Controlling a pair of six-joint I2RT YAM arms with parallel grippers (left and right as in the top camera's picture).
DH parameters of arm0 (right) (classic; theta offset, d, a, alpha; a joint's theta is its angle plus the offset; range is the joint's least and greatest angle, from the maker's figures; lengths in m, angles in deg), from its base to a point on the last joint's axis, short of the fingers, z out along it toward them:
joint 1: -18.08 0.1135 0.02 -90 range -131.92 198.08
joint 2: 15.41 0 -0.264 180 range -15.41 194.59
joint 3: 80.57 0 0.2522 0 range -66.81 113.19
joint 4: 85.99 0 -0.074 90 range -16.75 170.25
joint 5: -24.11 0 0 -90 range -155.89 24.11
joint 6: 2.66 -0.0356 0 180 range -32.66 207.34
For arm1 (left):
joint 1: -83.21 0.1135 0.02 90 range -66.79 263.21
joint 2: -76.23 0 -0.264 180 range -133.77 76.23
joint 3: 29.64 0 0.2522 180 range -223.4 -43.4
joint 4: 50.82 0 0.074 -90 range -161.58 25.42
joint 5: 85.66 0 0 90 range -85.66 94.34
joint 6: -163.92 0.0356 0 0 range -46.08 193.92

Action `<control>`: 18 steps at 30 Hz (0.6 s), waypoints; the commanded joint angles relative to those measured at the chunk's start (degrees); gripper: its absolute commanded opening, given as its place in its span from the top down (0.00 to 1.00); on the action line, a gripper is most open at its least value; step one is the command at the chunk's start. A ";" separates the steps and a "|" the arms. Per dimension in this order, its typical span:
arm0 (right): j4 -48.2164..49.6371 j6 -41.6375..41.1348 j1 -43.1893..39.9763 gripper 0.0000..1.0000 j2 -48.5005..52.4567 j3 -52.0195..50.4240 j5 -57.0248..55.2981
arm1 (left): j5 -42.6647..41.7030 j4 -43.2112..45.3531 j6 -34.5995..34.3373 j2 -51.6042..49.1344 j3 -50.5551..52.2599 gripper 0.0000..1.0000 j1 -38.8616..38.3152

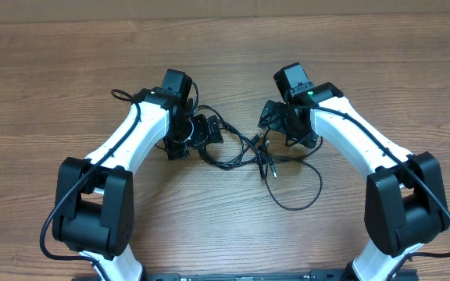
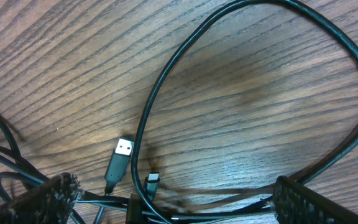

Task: Untangle cables

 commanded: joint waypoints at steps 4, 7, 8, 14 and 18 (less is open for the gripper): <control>0.66 -1.22 -0.11 0.00 0.07 -0.09 0.11 | 2.51 3.78 0.68 1.27 -0.31 0.00 -0.17; 0.98 -2.36 -0.11 0.00 0.07 -0.09 4.42 | 6.40 9.90 0.72 1.27 -0.31 0.00 -0.17; 0.83 -2.29 -0.11 0.00 0.07 -0.07 5.25 | 5.68 9.35 0.70 1.27 -0.31 0.00 -0.17; 0.00 5.44 -0.48 0.76 0.04 4.04 13.00 | 13.03 10.40 1.05 1.18 -0.31 0.00 -0.09; -1.51 6.08 1.01 0.92 0.04 5.42 17.33 | 14.05 8.11 0.63 1.16 -0.28 0.87 0.61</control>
